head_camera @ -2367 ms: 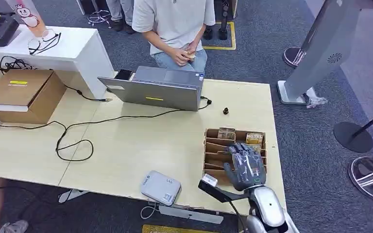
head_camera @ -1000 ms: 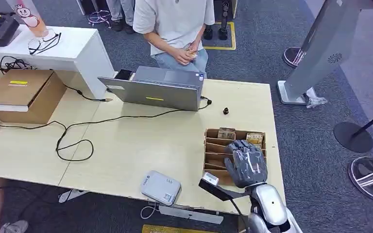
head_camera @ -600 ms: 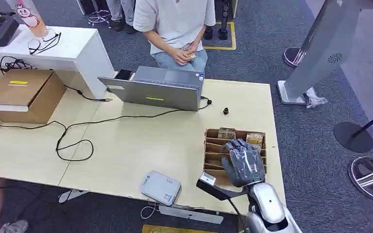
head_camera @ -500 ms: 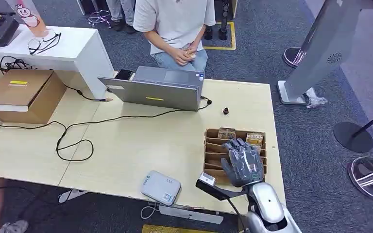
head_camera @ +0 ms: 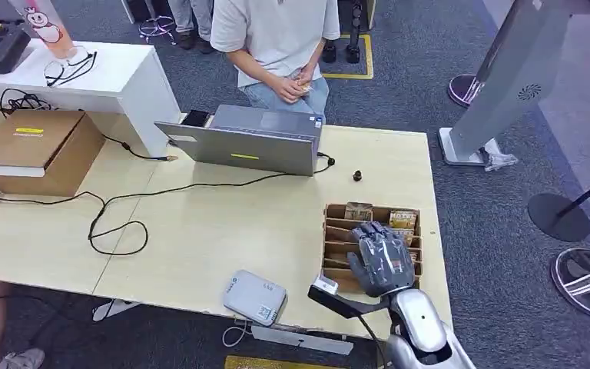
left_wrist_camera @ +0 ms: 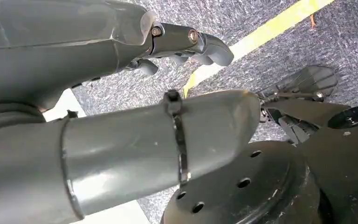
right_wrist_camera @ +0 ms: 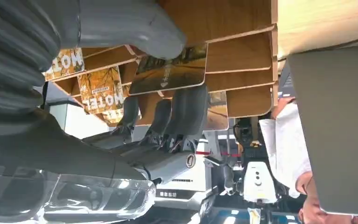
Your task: Pass the card to the sensor for recognition and then transmit it.
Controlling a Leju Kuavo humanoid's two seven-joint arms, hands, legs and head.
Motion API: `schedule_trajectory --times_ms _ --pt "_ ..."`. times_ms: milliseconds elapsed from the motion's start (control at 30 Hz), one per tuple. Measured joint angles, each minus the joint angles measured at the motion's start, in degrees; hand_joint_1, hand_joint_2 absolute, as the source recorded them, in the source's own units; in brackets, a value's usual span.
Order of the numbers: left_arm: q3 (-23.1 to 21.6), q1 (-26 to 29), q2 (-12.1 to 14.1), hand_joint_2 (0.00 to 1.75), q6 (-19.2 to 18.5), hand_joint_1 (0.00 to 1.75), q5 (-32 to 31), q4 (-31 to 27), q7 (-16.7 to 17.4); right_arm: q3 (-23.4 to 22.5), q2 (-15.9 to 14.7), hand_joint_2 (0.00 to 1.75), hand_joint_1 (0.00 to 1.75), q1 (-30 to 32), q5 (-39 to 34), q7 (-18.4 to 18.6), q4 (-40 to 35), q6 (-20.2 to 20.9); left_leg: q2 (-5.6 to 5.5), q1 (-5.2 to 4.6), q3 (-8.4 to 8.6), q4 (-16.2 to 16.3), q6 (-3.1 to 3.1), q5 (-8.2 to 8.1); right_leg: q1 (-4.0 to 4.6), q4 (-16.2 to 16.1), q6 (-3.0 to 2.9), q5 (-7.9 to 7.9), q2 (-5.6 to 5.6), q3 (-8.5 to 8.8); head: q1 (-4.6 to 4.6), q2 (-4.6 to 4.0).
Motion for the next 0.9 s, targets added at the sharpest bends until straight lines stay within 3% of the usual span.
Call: schedule_trajectory --times_ms 100,133,900 --pt "0.0 0.0 0.07 0.0 0.0 0.0 0.02 0.02 0.0 0.02 0.0 1.75 1.12 -0.02 -0.35 0.02 0.13 -0.02 0.0 0.0 0.0 0.0 0.0 0.0 0.0 0.0 0.0 0.0 0.0 0.0 0.0 0.0" --pt "0.0 0.0 0.07 0.0 0.0 0.0 0.02 0.02 0.0 0.02 0.0 1.75 1.64 -0.03 -0.35 0.02 0.15 -0.05 0.0 0.0 0.0 0.0 0.0 0.0 0.0 0.0 0.0 0.0 0.0 0.0 0.0 0.0" --pt "0.0 -0.05 0.42 0.0 0.28 0.0 0.07 0.94 0.0 0.22 0.0 1.75 1.75 -0.32 -1.29 -0.77 0.31 -2.38 0.0 0.0 0.01 0.0 0.0 0.0 0.0 0.0 0.0 0.0 -0.01 0.0 -0.02 0.0"
